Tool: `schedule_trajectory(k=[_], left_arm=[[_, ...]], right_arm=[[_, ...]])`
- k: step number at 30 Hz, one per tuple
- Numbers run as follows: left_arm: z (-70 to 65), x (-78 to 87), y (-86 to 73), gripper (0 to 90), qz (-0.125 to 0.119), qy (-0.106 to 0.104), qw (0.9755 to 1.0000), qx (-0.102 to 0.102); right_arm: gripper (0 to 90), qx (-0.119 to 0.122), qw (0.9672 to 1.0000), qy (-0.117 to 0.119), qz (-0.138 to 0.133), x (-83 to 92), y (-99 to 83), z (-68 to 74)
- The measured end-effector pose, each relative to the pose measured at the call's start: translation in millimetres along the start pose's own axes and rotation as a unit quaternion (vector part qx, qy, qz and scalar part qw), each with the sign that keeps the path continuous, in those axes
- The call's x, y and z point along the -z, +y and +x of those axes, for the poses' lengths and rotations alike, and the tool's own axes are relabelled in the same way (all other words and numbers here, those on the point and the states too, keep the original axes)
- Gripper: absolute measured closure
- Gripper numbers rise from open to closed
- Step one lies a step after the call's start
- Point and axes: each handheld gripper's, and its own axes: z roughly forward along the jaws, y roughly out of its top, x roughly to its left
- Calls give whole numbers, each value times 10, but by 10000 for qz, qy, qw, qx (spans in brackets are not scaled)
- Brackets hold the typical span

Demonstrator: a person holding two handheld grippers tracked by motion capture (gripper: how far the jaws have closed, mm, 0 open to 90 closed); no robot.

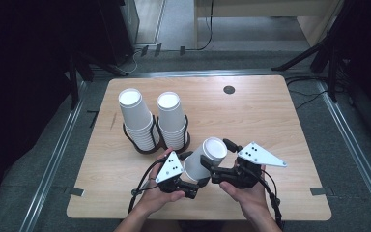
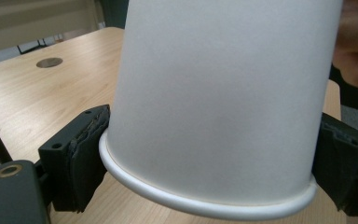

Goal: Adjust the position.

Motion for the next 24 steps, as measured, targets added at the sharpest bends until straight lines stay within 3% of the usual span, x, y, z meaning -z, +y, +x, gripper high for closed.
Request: schedule_trajectory(k=[24], left_arm=[[30,16,-4,91,397,-101,9986,-339]], right_arm=[[130,-509,9985,-3,179,-47,-74,-163]])
